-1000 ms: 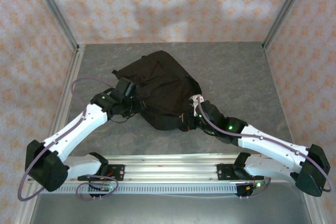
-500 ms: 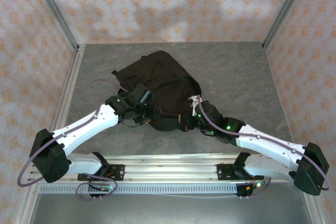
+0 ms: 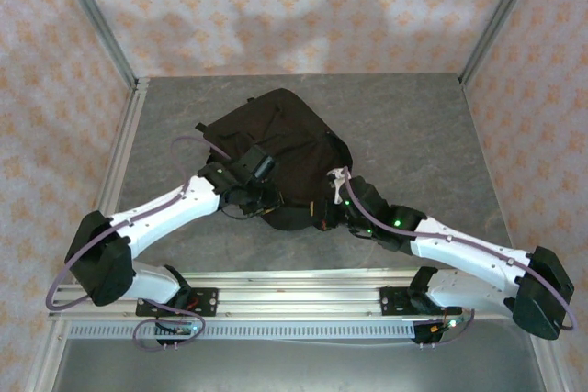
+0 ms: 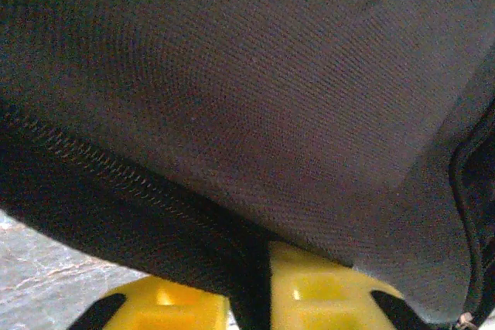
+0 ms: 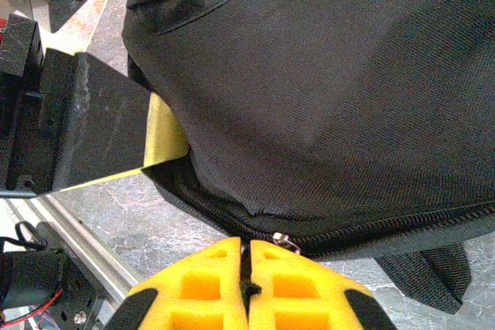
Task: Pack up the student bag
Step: Zip the student bag at the center of the table.
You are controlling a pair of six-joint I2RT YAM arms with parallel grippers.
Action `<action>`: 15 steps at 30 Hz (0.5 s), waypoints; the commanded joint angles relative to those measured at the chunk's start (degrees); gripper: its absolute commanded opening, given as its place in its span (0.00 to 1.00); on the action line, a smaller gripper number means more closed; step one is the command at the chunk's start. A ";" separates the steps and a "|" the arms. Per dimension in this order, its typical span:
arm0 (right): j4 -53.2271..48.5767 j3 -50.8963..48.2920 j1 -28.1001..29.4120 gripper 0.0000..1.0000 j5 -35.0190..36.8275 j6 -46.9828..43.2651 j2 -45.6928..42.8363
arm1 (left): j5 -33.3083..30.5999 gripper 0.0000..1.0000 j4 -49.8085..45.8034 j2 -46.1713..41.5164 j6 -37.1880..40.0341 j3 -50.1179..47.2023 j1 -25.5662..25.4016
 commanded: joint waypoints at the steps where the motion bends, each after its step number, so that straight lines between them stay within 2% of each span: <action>1: -2.04 0.67 0.65 0.00 1.36 -2.44 -0.38 | -3.02 0.00 -4.36 0.67 3.44 1.86 0.03; 7: -8.89 2.29 0.54 0.00 8.47 -7.22 -0.47 | -5.50 0.00 -12.54 -1.93 8.60 2.25 1.69; 15: -10.32 3.06 -0.60 0.00 13.66 -10.07 1.90 | -7.18 0.00 -20.06 -6.35 14.51 1.82 5.55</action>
